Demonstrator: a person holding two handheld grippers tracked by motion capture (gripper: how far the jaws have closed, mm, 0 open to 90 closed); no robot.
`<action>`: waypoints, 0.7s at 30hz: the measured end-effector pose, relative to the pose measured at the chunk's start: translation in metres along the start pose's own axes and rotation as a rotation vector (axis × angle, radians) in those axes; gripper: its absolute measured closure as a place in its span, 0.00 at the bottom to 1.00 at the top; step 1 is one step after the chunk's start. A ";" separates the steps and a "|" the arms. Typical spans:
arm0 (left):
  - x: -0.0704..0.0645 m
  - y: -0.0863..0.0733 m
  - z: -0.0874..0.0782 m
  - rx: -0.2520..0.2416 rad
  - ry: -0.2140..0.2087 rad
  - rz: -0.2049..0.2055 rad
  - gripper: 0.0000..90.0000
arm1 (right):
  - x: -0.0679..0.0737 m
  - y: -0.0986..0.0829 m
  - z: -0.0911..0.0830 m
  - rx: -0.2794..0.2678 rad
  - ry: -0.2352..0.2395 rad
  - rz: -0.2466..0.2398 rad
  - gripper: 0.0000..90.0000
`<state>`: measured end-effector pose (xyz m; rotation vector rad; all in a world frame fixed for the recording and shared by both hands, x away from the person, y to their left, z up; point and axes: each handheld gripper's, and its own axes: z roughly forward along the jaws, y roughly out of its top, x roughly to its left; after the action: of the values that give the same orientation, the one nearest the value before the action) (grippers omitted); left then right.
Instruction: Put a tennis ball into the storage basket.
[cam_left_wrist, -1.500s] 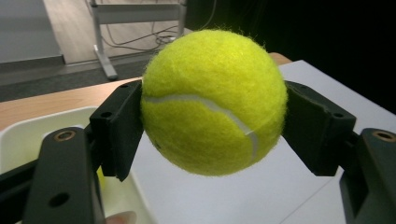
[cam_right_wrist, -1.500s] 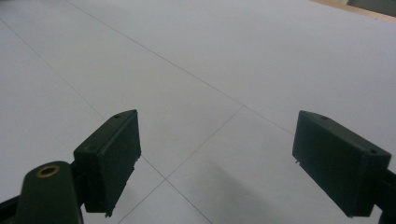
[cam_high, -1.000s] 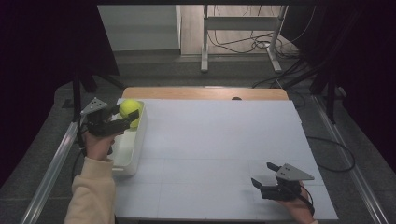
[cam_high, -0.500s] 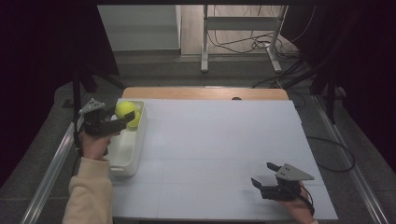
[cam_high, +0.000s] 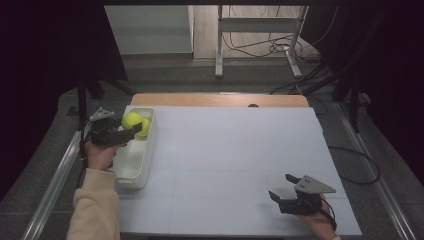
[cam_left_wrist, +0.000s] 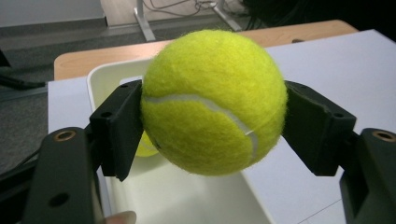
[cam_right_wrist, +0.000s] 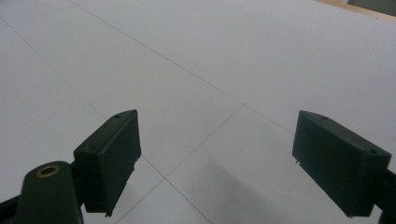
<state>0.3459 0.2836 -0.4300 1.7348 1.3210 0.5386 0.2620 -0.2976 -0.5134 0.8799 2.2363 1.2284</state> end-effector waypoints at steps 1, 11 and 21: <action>0.000 0.000 0.001 0.007 0.003 0.001 0.29 | 0.000 0.000 0.000 0.000 0.000 0.000 0.18; 0.002 -0.003 0.008 0.075 0.043 0.019 0.29 | 0.000 0.000 0.000 0.000 0.000 0.000 0.18; 0.004 -0.006 0.016 0.153 0.060 0.023 0.29 | 0.000 0.000 0.000 -0.002 0.001 0.000 0.18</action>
<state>0.3563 0.2820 -0.4448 1.8728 1.4176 0.5170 0.2620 -0.2977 -0.5134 0.8786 2.2353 1.2314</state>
